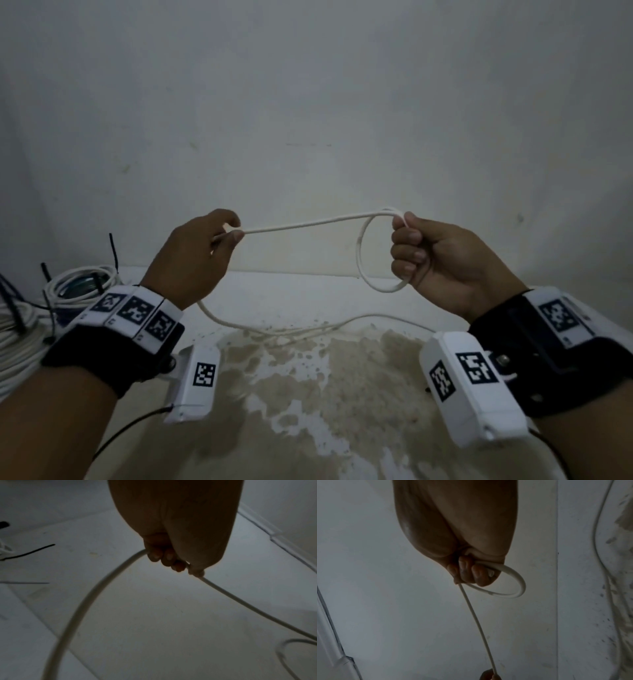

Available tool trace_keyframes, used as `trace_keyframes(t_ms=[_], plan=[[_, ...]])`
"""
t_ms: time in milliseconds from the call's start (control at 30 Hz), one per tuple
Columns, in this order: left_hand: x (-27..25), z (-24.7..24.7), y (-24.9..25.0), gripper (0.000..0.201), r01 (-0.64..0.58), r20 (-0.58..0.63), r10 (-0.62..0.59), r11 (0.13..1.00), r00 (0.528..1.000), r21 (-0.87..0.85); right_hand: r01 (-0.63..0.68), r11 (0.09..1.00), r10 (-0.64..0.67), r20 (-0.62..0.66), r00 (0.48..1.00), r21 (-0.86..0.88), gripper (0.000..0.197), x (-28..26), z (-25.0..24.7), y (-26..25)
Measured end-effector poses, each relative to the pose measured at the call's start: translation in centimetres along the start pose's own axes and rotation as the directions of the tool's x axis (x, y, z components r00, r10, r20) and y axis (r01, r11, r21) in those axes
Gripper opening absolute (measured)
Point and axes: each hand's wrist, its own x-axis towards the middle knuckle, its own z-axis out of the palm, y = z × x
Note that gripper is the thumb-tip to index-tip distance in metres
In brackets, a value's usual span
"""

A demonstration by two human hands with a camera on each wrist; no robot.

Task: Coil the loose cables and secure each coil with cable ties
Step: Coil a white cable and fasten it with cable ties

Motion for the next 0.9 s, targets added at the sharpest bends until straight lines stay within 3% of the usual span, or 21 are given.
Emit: trace_keyframes(t_ms=[100,200,267,333,467,533,600,700,767,833,900], plan=[[-0.5,0.0,0.4,0.016,-0.126,0.098,0.111,0.979,0.989,0.162,-0.023,0.997,0.021,0.018,1.000,0.070,0.021,-0.1,0.5,0.6],[-1.8,0.8,1.7,0.022,-0.198,0.314,0.092,0.925,0.945,0.324,-0.050,0.990,0.036,0.105,0.994,0.129,0.011,-0.5,1.6,0.5],[-2.7,1.3,2.3,0.025,-0.218,0.406,0.066,0.915,0.912,0.339,-0.046,0.982,0.024,0.122,0.992,0.185,0.004,-0.7,2.0,-0.3],[-3.3,1.5,2.1,0.030,-0.141,0.388,0.028,0.954,0.921,0.264,-0.035,0.967,0.007,0.109,0.994,0.252,0.014,-0.7,1.5,-1.1],[-3.3,1.1,1.0,0.028,0.089,0.200,-0.097,0.995,0.975,0.049,0.008,0.936,-0.021,0.032,0.999,0.353,0.031,-0.8,-0.3,-2.2],[-3.1,0.7,0.5,0.024,0.238,0.177,-0.232,0.971,0.957,-0.014,0.034,0.925,-0.039,0.005,0.999,0.377,0.033,-0.9,-1.0,-2.5],[-3.0,0.5,-0.1,0.019,0.288,0.148,-0.289,0.957,0.946,0.027,0.027,0.942,-0.030,0.002,1.000,0.335,0.033,-0.9,-1.0,-2.4],[-2.7,0.2,0.1,0.026,0.077,0.242,-0.189,0.910,0.952,0.407,-0.052,0.987,0.052,0.004,0.999,0.154,0.010,-0.9,0.0,-1.3],[-2.8,0.3,1.1,0.026,-0.097,0.392,-0.128,0.857,0.911,0.507,-0.091,0.994,0.092,-0.010,0.996,0.057,0.017,-0.4,0.7,-0.5],[-2.9,0.5,1.9,0.020,-0.248,0.517,0.020,0.893,0.856,0.376,-0.093,0.996,0.093,-0.037,0.995,-0.009,0.025,0.2,1.4,0.2],[-3.2,0.5,2.8,0.016,-0.351,0.536,0.212,0.921,0.817,0.171,-0.106,0.992,0.101,-0.068,0.993,-0.075,0.025,0.7,2.0,1.0]])
